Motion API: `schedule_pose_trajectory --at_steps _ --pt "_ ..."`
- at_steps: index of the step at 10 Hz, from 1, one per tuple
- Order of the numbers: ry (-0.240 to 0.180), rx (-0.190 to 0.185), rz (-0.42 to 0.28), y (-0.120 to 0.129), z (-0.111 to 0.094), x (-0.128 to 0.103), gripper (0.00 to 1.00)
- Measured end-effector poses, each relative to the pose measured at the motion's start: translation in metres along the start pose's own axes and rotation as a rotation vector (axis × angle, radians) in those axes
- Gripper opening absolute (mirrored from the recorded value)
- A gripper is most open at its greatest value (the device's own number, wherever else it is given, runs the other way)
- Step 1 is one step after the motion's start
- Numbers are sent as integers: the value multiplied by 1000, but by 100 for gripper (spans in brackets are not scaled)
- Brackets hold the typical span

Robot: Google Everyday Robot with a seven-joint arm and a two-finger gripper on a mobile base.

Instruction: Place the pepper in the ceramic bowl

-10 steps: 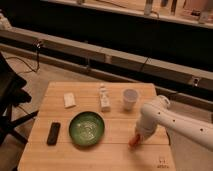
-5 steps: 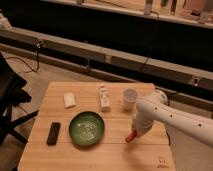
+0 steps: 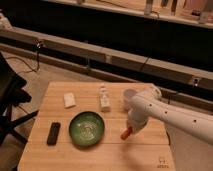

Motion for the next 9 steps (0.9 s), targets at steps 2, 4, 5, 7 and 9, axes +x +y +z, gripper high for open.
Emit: schedule_pose_trajectory --at_steps 2,4,5,7,9 --pt "4 4 -24 -7 -9 -5 0" --pt "4 21 -44 -17 -13 -9 0" --pt "2 34 -58 -27 -18 -15 0" --pt "3 53 -89 -42 -28 -26 0" --pt "7 57 -107 -45 -28 -28 0"
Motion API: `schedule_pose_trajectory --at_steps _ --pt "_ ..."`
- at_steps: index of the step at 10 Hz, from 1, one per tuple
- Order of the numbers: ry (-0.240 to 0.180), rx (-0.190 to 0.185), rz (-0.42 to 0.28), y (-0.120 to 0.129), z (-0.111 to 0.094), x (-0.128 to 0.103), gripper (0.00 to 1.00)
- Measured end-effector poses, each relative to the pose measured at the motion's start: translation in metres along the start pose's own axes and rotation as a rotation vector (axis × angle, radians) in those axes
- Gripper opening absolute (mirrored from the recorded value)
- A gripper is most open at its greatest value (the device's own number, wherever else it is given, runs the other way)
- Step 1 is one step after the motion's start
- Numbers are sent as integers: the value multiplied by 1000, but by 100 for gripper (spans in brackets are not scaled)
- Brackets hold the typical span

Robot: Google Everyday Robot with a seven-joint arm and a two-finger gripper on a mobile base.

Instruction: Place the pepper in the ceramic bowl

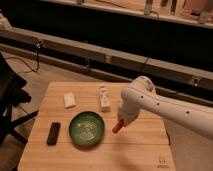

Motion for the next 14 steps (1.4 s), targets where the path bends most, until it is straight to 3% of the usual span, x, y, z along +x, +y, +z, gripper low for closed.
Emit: schedule_pose_trajectory --at_steps 4,8,11,14 --pt "-5 16 -57 -29 4 -23 0" --pt "-11 16 -106 -43 4 -31 0" --pt "-21 26 -150 -77 8 -58 0" --pt "-29 22 -179 -83 10 -59 0"
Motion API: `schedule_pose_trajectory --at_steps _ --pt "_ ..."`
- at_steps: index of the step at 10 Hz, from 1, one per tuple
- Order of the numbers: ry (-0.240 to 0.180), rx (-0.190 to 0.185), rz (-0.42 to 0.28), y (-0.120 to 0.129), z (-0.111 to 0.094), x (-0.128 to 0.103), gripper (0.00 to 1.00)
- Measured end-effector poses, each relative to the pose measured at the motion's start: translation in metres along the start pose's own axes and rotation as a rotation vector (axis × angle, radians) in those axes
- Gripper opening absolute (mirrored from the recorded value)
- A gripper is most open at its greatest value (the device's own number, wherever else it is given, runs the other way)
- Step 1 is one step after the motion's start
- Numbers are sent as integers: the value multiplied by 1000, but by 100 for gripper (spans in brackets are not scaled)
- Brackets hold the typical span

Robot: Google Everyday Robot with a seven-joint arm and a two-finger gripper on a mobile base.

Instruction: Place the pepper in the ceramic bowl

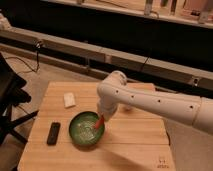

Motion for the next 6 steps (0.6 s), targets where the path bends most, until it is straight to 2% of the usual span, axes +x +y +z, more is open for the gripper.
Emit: schedule_pose_trajectory --at_steps 4,6 --pt "-22 2 -42 -20 5 -25 0" --pt "-28 0 -55 -20 7 -27 0"
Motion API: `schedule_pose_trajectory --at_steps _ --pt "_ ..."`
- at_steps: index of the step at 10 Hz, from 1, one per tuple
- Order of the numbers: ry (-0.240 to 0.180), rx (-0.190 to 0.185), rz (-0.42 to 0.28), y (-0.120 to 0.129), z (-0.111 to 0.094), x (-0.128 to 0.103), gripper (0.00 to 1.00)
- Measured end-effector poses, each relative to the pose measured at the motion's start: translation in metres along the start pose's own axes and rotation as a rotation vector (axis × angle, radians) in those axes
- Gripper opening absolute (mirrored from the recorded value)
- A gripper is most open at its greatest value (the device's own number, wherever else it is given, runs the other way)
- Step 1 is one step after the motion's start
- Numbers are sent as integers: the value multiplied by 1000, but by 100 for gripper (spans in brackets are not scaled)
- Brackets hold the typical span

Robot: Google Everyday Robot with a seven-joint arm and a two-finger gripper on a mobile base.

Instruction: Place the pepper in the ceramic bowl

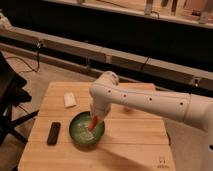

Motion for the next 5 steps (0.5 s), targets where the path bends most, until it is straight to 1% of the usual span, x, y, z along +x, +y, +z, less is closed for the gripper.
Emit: schedule_pose_trajectory --at_steps 1,5 --pt "-3 -4 -7 -1 2 -2 0" --pt "-17 1 -20 -7 4 -9 0"
